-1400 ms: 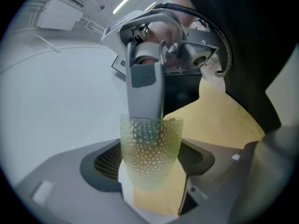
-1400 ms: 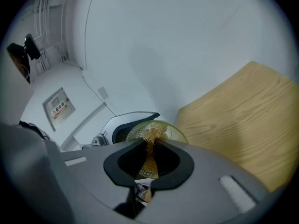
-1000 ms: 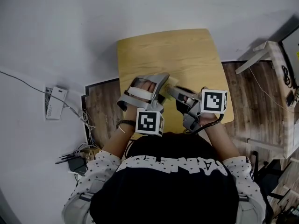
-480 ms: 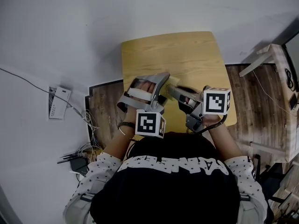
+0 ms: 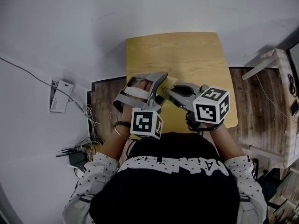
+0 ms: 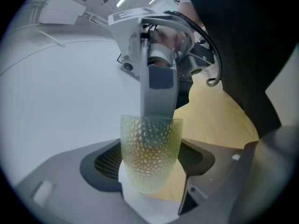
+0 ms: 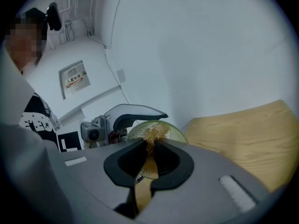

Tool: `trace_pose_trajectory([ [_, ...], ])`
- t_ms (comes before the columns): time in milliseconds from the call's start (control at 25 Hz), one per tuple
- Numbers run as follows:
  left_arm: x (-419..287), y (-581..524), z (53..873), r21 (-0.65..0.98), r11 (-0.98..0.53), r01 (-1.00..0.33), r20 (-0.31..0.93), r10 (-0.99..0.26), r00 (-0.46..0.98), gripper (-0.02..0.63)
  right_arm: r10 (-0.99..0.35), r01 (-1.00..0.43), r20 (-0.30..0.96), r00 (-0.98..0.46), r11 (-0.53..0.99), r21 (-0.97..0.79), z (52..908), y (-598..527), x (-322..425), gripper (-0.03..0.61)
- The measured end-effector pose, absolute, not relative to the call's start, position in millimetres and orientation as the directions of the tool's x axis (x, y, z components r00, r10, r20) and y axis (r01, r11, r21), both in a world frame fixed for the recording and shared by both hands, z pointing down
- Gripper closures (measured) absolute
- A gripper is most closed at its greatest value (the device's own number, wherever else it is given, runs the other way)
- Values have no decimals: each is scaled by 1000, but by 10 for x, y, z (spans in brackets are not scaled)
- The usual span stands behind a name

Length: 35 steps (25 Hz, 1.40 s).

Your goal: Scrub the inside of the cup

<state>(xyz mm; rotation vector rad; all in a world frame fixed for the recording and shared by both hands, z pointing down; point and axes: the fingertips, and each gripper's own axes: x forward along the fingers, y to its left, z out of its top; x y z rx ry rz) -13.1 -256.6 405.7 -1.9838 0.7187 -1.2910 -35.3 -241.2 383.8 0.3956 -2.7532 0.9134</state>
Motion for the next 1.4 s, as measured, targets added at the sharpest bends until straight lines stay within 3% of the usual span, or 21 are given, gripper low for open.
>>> trace_pose_trajectory([
  [560,-361,-2432,4117,-710,-693,-125,629,-703,330,252,-93,-209,427,-899,949,-234,3894,-2206,-600,532],
  [1040,-246,-2356,4271,-650,-749,-128,671,-645,365,252,-121,-122,566,-815,992,37,4046,-2089,-524,532],
  [1400,-124,-2323,4360,-606,-785,-132,688,-600,410,252,-157,73,683,-714,952,296,4198,-2017,-391,531],
])
